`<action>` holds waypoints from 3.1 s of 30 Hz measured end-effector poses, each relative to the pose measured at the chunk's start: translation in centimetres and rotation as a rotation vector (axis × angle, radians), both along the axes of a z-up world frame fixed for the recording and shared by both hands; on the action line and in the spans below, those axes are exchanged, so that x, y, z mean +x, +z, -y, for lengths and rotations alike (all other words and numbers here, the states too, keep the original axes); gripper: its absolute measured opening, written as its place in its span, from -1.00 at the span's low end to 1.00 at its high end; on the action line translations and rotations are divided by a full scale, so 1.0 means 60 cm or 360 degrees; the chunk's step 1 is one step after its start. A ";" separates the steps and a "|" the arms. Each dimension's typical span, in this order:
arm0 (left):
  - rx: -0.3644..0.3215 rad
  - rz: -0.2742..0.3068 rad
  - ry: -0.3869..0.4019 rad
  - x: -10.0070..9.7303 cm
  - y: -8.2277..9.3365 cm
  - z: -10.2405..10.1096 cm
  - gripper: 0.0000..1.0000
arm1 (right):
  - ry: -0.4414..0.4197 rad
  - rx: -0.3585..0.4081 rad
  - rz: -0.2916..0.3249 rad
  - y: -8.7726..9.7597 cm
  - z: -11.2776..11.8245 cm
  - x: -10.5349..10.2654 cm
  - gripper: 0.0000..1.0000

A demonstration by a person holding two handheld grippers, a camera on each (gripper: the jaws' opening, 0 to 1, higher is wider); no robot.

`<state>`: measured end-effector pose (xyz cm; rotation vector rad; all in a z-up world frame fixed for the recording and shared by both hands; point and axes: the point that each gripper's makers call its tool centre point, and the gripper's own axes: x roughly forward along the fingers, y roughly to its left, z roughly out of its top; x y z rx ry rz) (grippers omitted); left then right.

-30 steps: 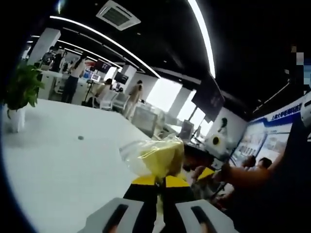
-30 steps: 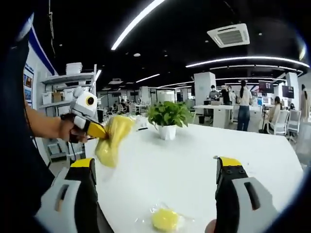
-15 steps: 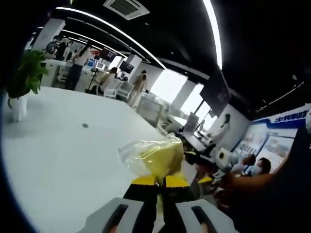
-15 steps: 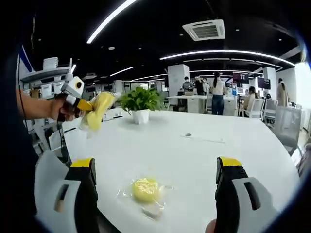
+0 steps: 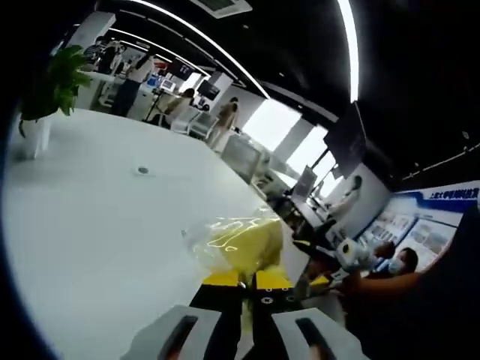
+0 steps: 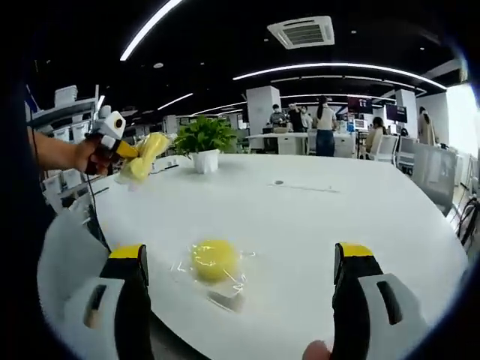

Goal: Compare the silicone blocks by pressing each to a similar depth, holding the contact briefly, and releasing to observe deformation and rebound differences across the visible hardness samples.

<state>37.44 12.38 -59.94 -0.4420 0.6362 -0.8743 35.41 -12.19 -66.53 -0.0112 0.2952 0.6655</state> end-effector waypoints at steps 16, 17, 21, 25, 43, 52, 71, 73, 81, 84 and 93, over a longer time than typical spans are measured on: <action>-0.0020 -0.0236 -0.0033 0.019 -0.066 -0.006 -0.97 | 0.0016 -0.0001 0.0057 -0.004 -0.006 0.004 0.93; -0.0016 -0.0246 -0.0040 0.020 -0.071 -0.005 -0.97 | 0.0019 -0.0003 0.0056 -0.004 -0.006 0.003 0.93; 0.0018 -0.0285 -0.0048 0.023 -0.095 -0.004 -0.97 | 0.0015 0.0002 0.0029 -0.014 -0.006 -0.003 0.93; 0.0029 -0.0338 -0.0042 0.022 -0.118 -0.007 -0.97 | 0.0014 0.0004 0.0021 -0.020 -0.006 -0.007 0.93; 0.0026 -0.0508 0.0012 0.030 -0.175 -0.025 -0.97 | 0.0015 0.0035 -0.0005 -0.039 -0.015 0.000 0.93; 0.0137 -0.0654 -0.0005 0.029 -0.229 -0.023 -0.97 | 0.0005 0.0036 -0.0003 -0.041 -0.012 -0.001 0.93; 0.0223 -0.0758 -0.0011 0.043 -0.287 -0.029 -0.97 | 0.0036 -0.0004 -0.0063 -0.055 -0.017 -0.005 0.93; 0.0234 -0.0760 -0.0009 0.046 -0.296 -0.031 -0.97 | 0.0033 0.0008 -0.0067 -0.055 -0.016 -0.004 0.93; 0.0375 -0.0706 0.0009 0.050 -0.316 -0.035 -0.94 | 0.0016 0.0002 -0.0067 -0.058 -0.012 -0.002 0.93; 0.0443 -0.0658 -0.0037 0.048 -0.315 -0.034 -0.94 | 0.0014 0.0004 -0.0083 -0.061 -0.012 -0.002 0.93; 0.0516 -0.0620 -0.0066 0.053 -0.325 -0.039 -0.90 | 0.0017 -0.0022 -0.0088 -0.064 -0.012 -0.003 0.93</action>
